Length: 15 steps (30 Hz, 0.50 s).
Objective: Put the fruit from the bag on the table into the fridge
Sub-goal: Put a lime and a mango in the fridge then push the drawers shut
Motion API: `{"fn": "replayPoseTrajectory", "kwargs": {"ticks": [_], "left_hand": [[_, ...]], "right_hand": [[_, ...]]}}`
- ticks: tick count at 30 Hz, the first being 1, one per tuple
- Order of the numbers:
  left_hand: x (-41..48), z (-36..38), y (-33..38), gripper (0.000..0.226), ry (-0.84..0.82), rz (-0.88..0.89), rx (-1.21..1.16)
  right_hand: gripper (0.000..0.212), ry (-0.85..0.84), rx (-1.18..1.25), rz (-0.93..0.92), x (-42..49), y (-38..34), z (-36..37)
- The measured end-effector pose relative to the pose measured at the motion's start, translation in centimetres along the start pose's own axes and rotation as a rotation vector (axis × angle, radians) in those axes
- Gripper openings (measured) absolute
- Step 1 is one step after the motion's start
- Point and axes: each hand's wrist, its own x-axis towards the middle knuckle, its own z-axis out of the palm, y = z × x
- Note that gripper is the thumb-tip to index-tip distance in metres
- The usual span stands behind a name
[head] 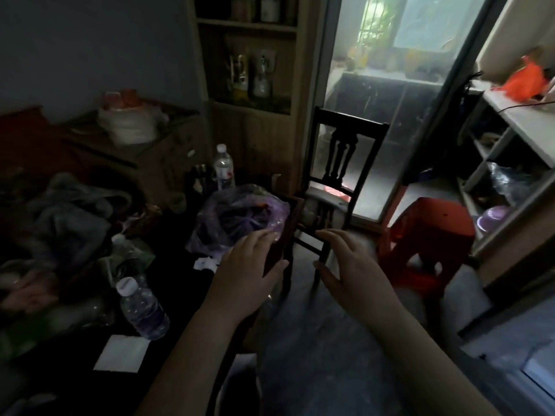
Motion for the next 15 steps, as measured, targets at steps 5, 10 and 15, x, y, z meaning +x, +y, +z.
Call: {"fn": "replayPoseTrajectory", "kwargs": {"ticks": [5,10,15], "left_hand": [[2.6,1.2,-4.3,0.056,0.017,-0.091,0.018],[5.9,3.9,-8.0,0.055,0.004,-0.208,0.004],[10.5,7.6,-11.3,0.056,-0.048,-0.333,0.004]], "right_hand": [[0.049,-0.105,0.058,-0.022,5.2,1.2,4.5],[0.049,-0.172,0.133,-0.038,10.8,3.8,9.3],[0.050,-0.309,0.152,-0.071,17.8,7.7,14.4]]}}
